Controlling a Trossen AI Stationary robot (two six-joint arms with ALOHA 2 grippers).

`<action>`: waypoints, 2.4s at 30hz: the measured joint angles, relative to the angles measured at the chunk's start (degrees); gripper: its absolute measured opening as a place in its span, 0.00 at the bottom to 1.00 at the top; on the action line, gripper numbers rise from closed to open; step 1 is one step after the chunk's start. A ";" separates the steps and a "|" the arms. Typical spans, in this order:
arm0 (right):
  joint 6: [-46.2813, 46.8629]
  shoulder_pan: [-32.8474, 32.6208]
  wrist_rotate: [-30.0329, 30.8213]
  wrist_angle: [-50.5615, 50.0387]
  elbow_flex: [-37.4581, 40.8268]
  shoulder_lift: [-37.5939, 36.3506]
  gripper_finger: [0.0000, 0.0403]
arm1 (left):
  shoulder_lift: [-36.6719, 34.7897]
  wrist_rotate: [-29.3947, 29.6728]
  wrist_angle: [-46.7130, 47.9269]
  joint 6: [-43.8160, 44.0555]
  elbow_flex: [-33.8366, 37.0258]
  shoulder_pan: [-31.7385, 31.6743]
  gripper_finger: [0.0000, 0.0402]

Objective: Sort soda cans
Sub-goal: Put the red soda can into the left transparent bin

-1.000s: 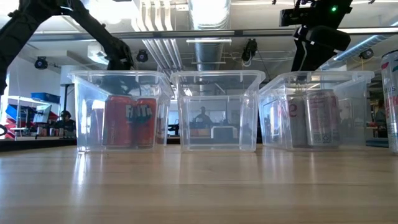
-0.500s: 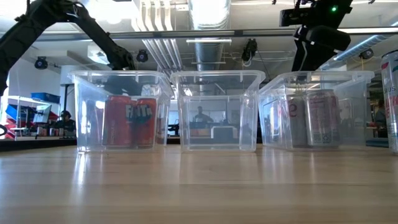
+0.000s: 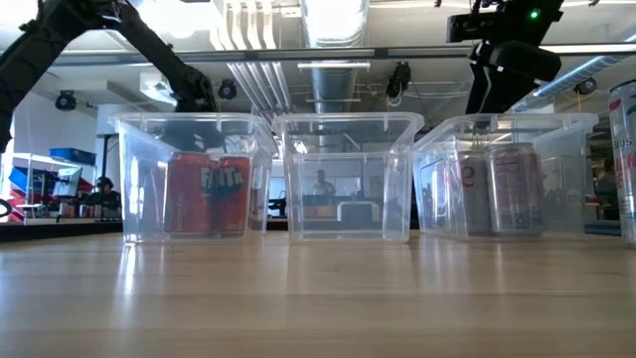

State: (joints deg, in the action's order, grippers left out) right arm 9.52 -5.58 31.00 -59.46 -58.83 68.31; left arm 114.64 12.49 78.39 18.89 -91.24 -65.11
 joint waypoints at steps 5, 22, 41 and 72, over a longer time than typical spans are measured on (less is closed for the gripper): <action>-0.40 0.00 0.00 0.05 0.00 0.00 0.91 | -2.77 -1.19 5.57 0.02 -2.67 0.07 0.73; -1.79 0.00 0.02 2.09 0.00 0.00 0.91 | -26.72 2.06 8.87 1.08 -9.14 12.07 0.73; -4.64 0.00 0.00 5.07 -3.58 0.00 0.91 | -33.25 0.80 0.24 -0.40 -1.32 55.70 0.73; -5.85 0.00 -1.66 5.38 -7.21 0.02 0.91 | -15.91 -9.04 -0.81 -5.02 4.30 55.10 0.72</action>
State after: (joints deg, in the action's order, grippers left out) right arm 3.67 -5.58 29.34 -54.08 -66.04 68.34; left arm 98.74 3.45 77.58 13.87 -86.94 -10.01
